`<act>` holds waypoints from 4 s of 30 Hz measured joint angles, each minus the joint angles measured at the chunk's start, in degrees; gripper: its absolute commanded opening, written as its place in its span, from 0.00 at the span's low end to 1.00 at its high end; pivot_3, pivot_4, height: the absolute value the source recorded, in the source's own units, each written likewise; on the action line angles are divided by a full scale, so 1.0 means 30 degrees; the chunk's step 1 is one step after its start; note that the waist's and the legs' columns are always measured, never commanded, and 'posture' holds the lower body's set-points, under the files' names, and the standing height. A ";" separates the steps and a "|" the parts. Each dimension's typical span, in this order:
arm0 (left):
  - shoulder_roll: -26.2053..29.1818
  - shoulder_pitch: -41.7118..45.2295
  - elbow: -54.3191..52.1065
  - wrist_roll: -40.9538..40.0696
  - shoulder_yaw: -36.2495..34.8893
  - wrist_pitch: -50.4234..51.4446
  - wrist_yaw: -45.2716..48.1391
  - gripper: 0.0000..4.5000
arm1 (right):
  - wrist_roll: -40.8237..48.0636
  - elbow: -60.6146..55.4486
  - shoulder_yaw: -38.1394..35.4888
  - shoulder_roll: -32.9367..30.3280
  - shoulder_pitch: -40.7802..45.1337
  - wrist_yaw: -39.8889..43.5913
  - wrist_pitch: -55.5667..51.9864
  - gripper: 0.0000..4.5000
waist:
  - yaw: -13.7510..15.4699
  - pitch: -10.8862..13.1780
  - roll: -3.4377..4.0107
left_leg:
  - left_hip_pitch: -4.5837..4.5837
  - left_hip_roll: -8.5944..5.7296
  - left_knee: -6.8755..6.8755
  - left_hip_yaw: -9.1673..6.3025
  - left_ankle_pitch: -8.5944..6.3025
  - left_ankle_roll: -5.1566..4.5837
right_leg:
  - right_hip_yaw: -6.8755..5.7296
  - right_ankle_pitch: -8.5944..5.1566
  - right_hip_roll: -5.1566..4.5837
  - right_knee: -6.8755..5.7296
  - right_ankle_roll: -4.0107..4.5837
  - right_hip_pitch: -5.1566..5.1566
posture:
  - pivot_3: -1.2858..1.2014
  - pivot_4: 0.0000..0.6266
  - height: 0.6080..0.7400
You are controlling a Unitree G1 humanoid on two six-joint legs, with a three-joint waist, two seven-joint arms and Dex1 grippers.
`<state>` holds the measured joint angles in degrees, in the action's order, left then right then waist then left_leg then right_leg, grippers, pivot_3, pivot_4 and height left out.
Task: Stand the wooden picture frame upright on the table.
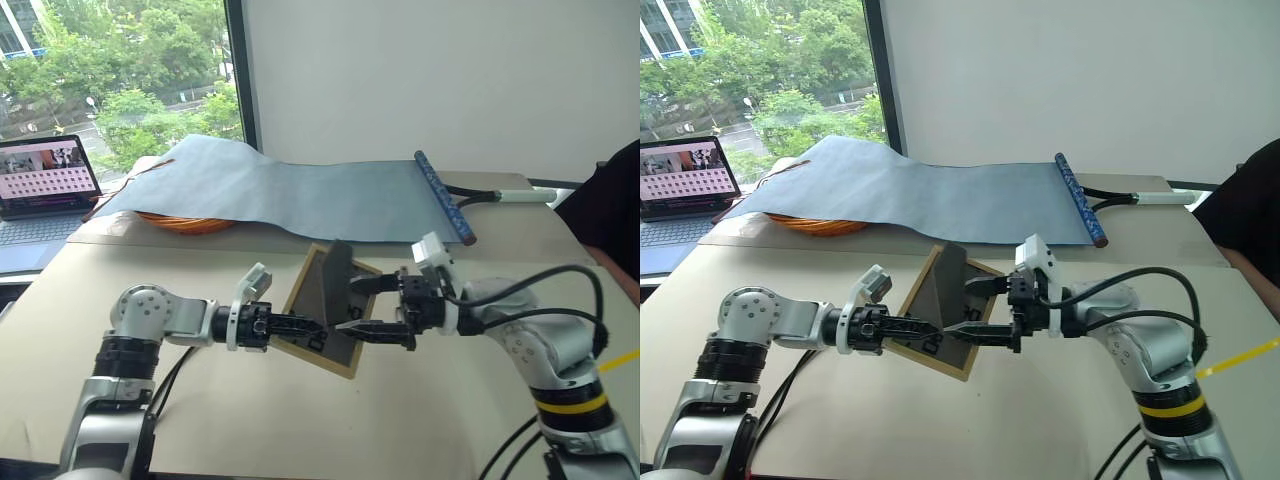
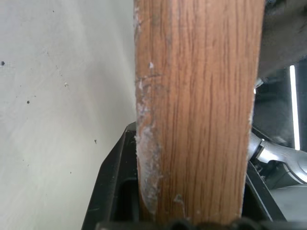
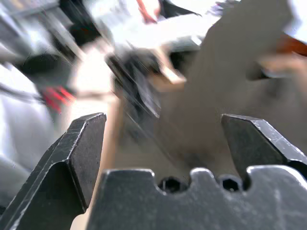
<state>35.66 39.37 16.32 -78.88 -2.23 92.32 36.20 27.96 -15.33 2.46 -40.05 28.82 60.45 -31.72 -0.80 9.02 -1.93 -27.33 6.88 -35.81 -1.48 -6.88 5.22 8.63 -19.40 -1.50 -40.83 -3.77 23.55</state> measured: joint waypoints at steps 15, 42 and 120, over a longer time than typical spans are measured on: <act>0.1314 0.1067 0.2092 -0.0895 0.2460 0.0007 0.2852 0.24 | -1.7359 0.6414 -0.0668 -0.0836 -0.1346 -1.0835 2.5104 0.98 | 0.0003 0.0156 0.0150 | -0.0001 -0.0006 0.0007 -0.0009 0.0017 0.0022 | -0.0005 -0.0062 0.0003 -0.0020 -0.0089 0.0015 | 0.52 0.24 0.49; 0.0755 0.0173 0.1461 -0.1332 0.1255 0.0011 0.2917 0.24 | -2.2430 0.6395 0.2380 0.1691 -0.0864 -1.6040 2.7466 0.31 | -0.0032 0.0168 0.0150 | 0.0010 -0.0013 -0.0081 -0.0138 0.0062 0.0027 | -0.0144 0.0000 -0.0006 -0.0111 0.0046 -0.0112 | 0.52 0.24 0.49; 0.1363 -0.9571 -0.8589 1.6236 -0.2729 -2.1482 0.3769 1.00 | 0.1862 0.0847 -0.4521 0.0105 -0.8762 -0.3092 -0.1217 0.99 | 0.0166 0.0240 0.0149 | 0.0030 -0.0007 -0.0028 -0.0183 0.0062 0.0007 | -0.0191 -0.0021 0.0000 -0.0060 0.0081 -0.0144 | 0.52 0.24 0.49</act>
<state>39.75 10.66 -9.45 -30.17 -10.42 27.87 47.50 33.55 -12.79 -11.10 -39.74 2.54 51.17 -35.37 -0.30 9.74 -1.48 -27.24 6.86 -35.89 -2.03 -6.69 5.24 8.06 -19.47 -1.50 -41.01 -3.53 23.12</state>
